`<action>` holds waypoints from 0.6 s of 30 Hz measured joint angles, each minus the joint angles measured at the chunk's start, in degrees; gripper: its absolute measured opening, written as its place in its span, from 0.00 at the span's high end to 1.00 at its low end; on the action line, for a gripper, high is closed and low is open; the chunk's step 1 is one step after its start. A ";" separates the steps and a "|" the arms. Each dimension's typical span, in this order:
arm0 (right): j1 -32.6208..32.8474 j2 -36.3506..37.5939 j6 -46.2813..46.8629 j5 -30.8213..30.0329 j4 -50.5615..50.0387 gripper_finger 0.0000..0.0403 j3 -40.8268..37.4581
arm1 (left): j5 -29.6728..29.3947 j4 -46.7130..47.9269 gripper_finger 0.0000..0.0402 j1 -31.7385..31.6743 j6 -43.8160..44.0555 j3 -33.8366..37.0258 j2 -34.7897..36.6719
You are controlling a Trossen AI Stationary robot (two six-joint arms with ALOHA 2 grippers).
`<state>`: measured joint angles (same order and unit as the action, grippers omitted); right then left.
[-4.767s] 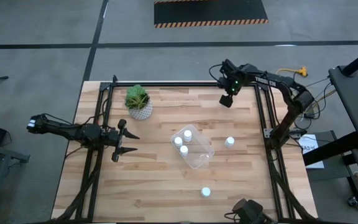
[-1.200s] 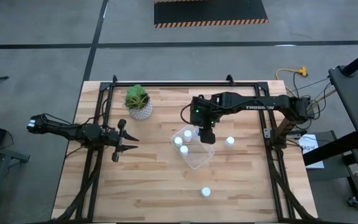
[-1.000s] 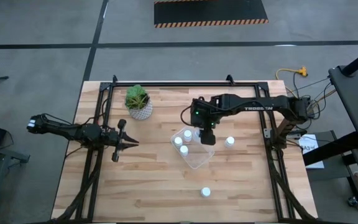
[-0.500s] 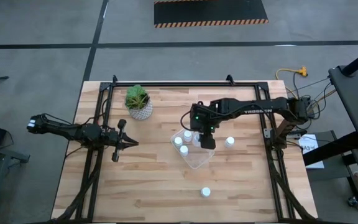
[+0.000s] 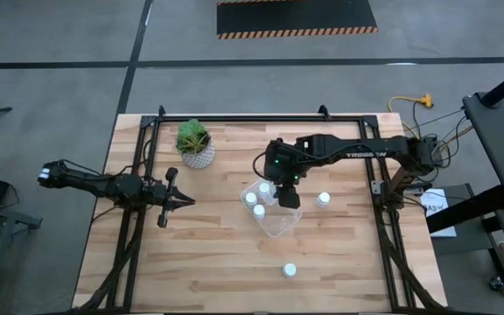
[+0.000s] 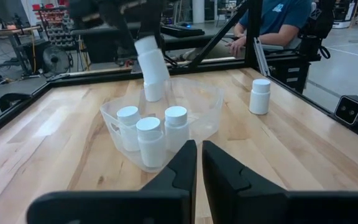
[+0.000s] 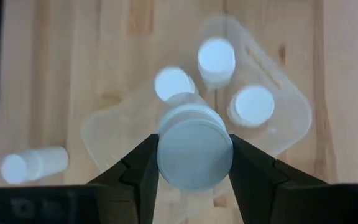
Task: Pick and place pill bottles into a basket
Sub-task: Put the white medicine bottle in the transparent bin
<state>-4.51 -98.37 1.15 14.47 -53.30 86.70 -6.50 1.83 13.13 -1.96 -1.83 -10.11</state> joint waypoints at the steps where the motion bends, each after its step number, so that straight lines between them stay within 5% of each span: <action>1: 0.00 0.00 0.00 0.11 -0.04 0.63 0.84 | 0.00 0.00 0.98 -0.01 0.00 0.00 0.00; 12: -1.89 -10.57 -1.47 0.51 -15.32 0.63 20.28 | 0.00 0.10 0.98 0.01 0.07 -0.02 -0.21; 18: -0.67 -14.79 -3.10 -2.02 -18.31 0.63 24.07 | 0.01 0.15 0.98 -0.01 0.09 -0.02 -1.63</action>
<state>-5.19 -113.16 -1.95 12.45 -71.61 110.77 -6.49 1.99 13.13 -1.86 -1.85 -11.74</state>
